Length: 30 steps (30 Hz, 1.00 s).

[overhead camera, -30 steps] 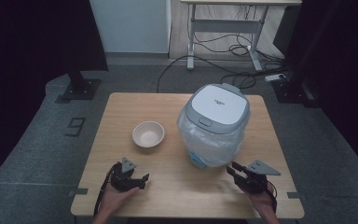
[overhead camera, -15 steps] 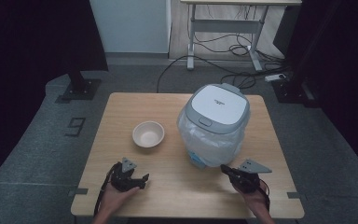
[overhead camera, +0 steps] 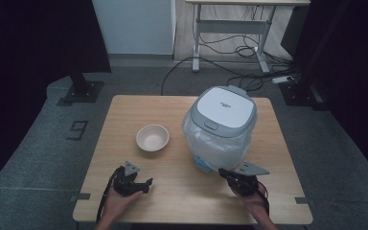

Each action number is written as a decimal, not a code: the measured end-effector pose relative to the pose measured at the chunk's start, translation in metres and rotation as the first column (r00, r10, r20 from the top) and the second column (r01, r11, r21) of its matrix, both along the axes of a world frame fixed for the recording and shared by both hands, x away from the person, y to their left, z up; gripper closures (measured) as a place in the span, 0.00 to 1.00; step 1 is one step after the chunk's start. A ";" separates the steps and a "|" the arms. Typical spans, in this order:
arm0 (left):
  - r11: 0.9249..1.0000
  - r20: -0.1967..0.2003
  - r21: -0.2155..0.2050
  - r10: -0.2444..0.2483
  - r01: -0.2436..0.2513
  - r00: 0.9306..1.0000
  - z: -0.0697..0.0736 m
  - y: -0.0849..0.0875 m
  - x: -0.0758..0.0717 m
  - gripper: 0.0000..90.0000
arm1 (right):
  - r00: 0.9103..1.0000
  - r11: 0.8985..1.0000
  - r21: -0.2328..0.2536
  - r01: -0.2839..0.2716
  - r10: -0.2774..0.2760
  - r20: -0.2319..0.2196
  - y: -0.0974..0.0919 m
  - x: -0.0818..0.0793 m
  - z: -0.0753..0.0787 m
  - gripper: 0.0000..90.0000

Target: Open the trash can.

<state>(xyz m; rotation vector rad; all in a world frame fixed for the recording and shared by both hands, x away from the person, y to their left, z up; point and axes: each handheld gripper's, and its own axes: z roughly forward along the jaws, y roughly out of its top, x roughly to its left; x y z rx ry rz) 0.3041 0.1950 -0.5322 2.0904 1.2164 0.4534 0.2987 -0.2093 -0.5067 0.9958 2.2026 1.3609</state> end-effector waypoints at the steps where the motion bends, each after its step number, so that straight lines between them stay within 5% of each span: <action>1: 1.000 0.000 0.001 -0.001 0.001 1.000 0.000 0.000 0.000 0.20 | 1.000 1.000 0.002 -0.001 0.001 0.001 0.001 0.002 0.000 0.99; 30: 1.000 -0.009 0.013 -0.014 0.014 1.000 -0.001 -0.002 0.001 0.20 | 0.997 0.999 0.000 -0.055 0.055 -0.053 0.040 0.025 -0.011 0.99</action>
